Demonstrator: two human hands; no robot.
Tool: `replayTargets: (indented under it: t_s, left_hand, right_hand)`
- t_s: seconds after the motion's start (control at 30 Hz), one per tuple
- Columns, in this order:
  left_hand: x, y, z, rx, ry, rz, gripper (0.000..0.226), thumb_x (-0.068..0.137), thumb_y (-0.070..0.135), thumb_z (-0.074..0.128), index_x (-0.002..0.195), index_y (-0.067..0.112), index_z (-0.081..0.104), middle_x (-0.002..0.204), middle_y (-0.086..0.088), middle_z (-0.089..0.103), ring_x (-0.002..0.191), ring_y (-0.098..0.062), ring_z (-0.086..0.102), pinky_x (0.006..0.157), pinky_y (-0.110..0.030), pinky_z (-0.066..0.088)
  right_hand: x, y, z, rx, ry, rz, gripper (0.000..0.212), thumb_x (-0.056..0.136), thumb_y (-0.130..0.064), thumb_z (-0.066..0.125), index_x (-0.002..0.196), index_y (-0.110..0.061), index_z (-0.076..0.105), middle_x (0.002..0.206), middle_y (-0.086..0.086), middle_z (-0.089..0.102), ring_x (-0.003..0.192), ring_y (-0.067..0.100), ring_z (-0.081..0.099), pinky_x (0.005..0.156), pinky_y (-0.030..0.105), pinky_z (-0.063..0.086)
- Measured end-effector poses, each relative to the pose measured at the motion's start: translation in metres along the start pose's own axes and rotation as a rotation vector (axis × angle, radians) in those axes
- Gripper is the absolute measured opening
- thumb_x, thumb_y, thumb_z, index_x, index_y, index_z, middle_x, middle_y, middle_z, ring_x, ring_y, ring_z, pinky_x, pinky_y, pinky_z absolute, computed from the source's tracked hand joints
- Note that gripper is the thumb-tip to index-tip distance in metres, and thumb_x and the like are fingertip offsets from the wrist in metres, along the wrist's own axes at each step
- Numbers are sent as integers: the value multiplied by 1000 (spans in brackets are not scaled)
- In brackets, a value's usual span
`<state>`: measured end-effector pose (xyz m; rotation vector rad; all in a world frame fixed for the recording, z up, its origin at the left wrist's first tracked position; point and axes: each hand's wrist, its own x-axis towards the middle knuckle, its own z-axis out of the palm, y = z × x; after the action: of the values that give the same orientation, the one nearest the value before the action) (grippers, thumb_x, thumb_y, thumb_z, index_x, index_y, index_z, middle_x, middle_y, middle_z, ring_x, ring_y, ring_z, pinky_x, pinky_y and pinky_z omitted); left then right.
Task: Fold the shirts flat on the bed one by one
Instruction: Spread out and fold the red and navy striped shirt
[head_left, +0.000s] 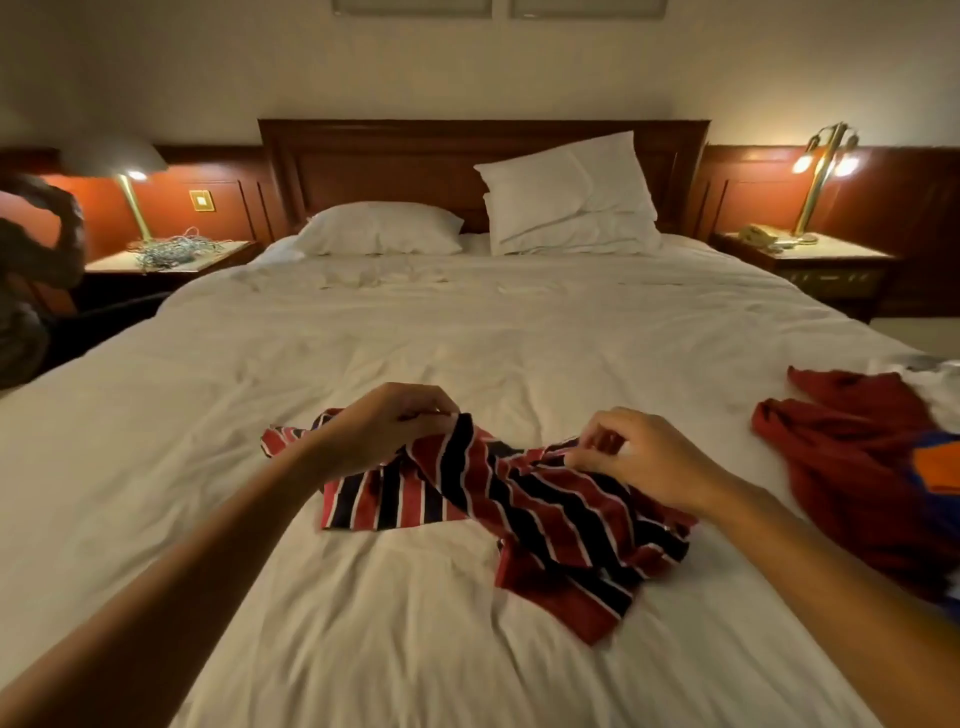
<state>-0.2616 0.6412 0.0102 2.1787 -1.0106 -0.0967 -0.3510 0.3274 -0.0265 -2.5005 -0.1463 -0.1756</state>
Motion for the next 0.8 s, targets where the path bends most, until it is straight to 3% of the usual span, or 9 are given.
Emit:
replayTargets:
  t_s: [0.07, 0.13, 0.27, 0.37, 0.43, 0.57, 0.67, 0.73, 0.8]
  left_hand:
    - [3, 31, -17, 35, -42, 80, 17, 100, 27, 59, 94, 39, 70, 94, 13, 72, 87, -13, 70, 75, -28, 56]
    - [3, 57, -38, 48, -66, 139, 14, 99, 32, 57, 98, 38, 70, 96, 11, 73, 86, -19, 71, 73, -33, 59]
    - [-5, 79, -78, 59, -25, 159, 17, 98, 31, 58, 94, 41, 72, 94, 17, 73, 90, -5, 70, 77, -13, 53]
    - [-18, 80, -99, 69, 54, 93, 19, 96, 38, 55, 90, 42, 72, 91, 17, 73, 87, -3, 71, 74, -10, 52]
    - [-26, 78, -107, 8, 51, 48, 26, 92, 53, 53, 94, 36, 73, 92, 11, 74, 88, -8, 72, 73, -14, 55]
    - [-33, 72, -101, -70, -188, -146, 57, 71, 72, 67, 107, 29, 72, 101, 7, 76, 93, -13, 74, 79, -21, 57]
    - [-31, 60, -96, 76, -273, -221, 44, 71, 70, 67, 96, 34, 72, 97, 13, 76, 91, -7, 72, 83, -20, 56]
    - [-32, 51, -106, 47, -209, -245, 46, 77, 63, 61, 101, 25, 72, 99, 8, 76, 95, -9, 72, 92, -27, 55]
    - [-33, 51, -126, -15, -81, -224, 55, 80, 59, 59, 107, 14, 71, 101, 2, 76, 97, -12, 71, 93, -32, 57]
  right_hand:
    - [7, -39, 1, 305, -70, -80, 59, 72, -81, 57, 120, -47, 61, 125, -21, 61, 121, -4, 53, 101, 30, 48]
    - [12, -75, 8, 533, -176, -154, 65, 79, -77, 54, 136, -46, 51, 139, -21, 54, 132, -3, 45, 107, 25, 42]
    - [19, -117, 16, 653, -213, -204, 64, 84, -74, 51, 120, -25, 69, 119, -6, 71, 115, 12, 65, 104, 34, 46]
    - [23, -137, 7, 647, -158, -281, 59, 87, -66, 55, 91, -8, 67, 87, 2, 66, 85, 18, 63, 86, 36, 48]
    - [26, -148, -6, 631, -67, -336, 50, 92, -58, 54, 78, -10, 58, 75, 1, 53, 73, 15, 53, 76, 29, 45]
    - [31, -172, -43, 568, 14, -388, 41, 93, -53, 54, 69, -19, 56, 66, -6, 47, 64, 8, 48, 67, 16, 44]
    - [29, -179, -80, 666, 3, -379, 41, 89, -52, 59, 81, -13, 66, 72, -1, 57, 70, 12, 59, 72, 20, 50]
    - [26, -174, -110, 751, 36, -325, 67, 81, -56, 66, 101, 7, 55, 84, 10, 56, 78, 22, 60, 77, 29, 54]
    - [22, -170, -134, 725, 16, -261, 76, 75, -57, 70, 108, 9, 52, 93, 12, 59, 86, 27, 63, 85, 37, 57]
